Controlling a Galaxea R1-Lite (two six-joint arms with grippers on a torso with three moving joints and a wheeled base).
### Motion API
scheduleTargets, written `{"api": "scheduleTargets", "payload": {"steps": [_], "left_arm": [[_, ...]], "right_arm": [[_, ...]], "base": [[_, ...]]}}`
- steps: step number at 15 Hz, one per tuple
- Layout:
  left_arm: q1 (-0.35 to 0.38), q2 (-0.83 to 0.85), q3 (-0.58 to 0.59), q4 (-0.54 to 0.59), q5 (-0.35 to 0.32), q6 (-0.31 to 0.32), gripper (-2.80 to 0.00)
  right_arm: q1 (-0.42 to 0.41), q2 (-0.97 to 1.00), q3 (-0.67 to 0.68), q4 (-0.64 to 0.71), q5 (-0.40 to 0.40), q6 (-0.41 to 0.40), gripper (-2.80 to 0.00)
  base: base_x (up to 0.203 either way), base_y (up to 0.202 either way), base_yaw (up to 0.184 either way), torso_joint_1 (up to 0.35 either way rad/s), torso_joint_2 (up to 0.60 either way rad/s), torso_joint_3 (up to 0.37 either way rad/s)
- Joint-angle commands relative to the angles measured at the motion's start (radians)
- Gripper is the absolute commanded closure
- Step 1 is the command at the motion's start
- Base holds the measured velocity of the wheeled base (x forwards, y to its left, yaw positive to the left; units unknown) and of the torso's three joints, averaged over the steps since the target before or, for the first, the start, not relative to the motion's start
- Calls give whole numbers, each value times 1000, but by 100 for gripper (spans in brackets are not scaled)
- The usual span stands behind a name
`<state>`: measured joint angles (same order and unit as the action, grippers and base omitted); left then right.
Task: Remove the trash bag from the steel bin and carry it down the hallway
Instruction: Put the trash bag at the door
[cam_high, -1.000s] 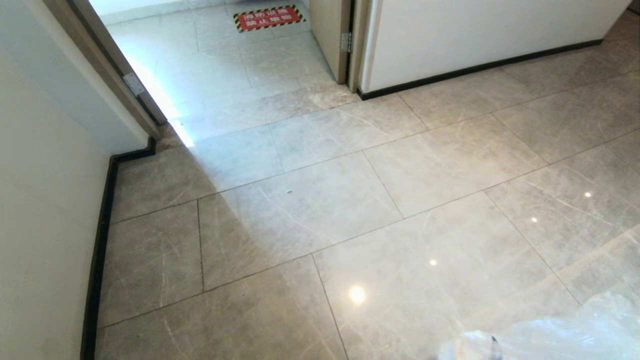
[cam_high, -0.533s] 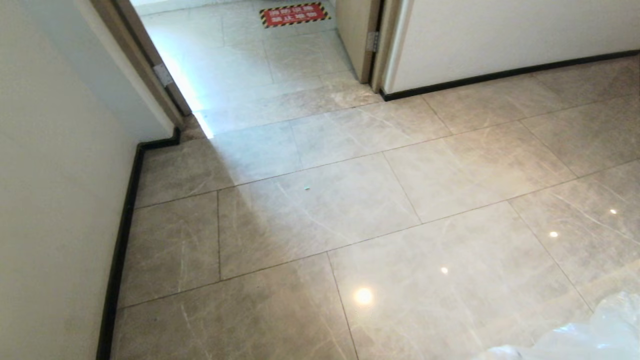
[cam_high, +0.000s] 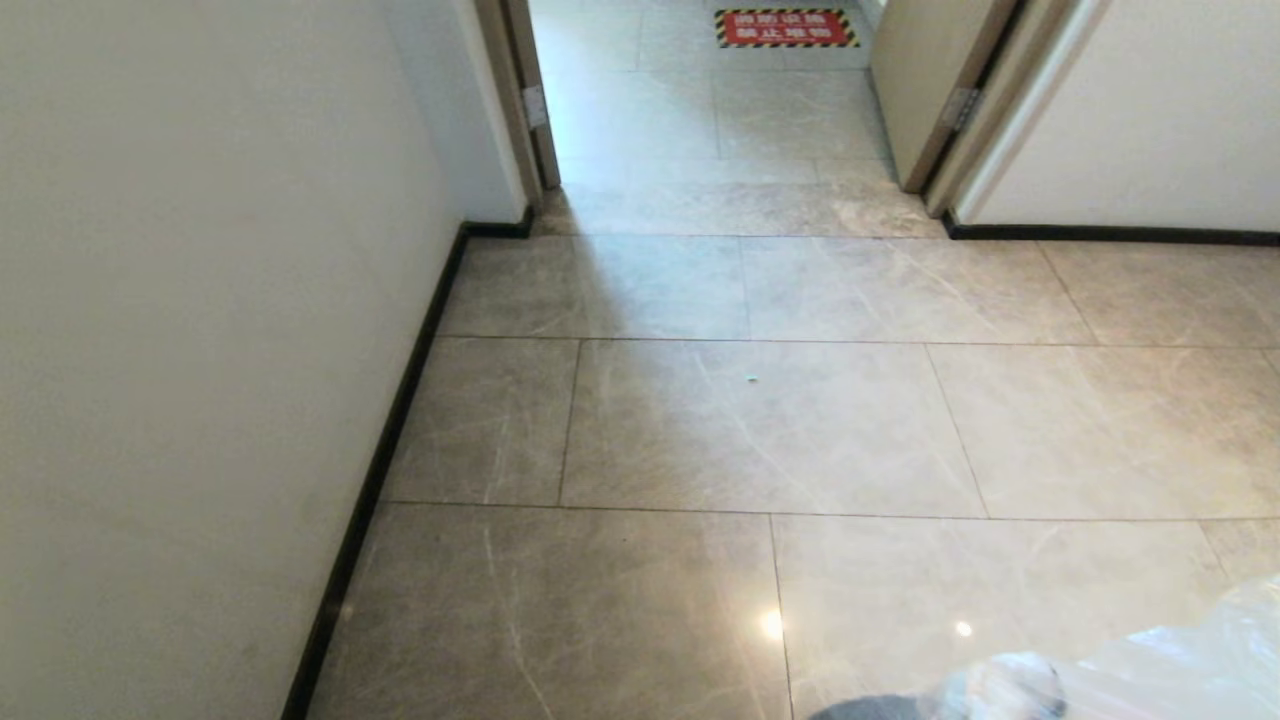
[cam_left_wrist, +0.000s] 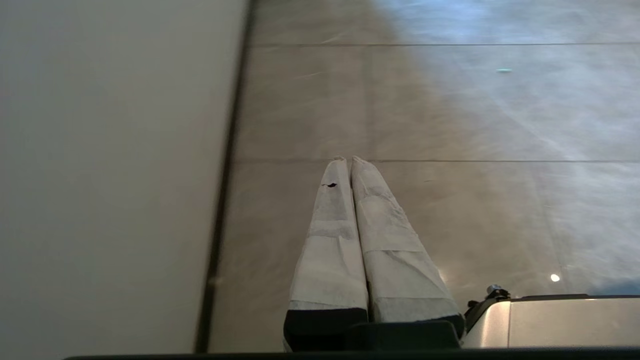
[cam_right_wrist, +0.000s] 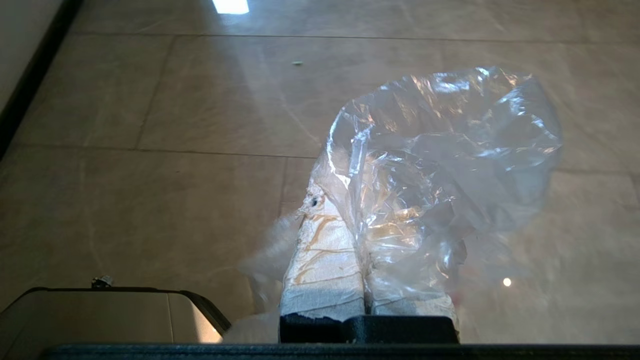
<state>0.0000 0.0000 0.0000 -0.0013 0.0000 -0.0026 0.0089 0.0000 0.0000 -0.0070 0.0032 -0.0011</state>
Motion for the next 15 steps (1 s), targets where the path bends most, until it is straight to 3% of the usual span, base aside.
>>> {"api": "scheduleTargets", "payload": {"steps": [1, 9, 15], "left_arm": [[0, 0, 0, 0, 0, 0, 0], [0, 0, 0, 0, 0, 0, 0], [0, 0, 0, 0, 0, -1, 0]], "right_arm": [[0, 2, 2, -1, 3, -3, 0], [0, 2, 1, 2, 6, -3, 0], [0, 2, 1, 2, 3, 1, 0]], "base": [[2, -6, 170, 2, 4, -1], [1, -8, 169, 2, 1, 4], [1, -1, 28, 1, -1, 1]]}}
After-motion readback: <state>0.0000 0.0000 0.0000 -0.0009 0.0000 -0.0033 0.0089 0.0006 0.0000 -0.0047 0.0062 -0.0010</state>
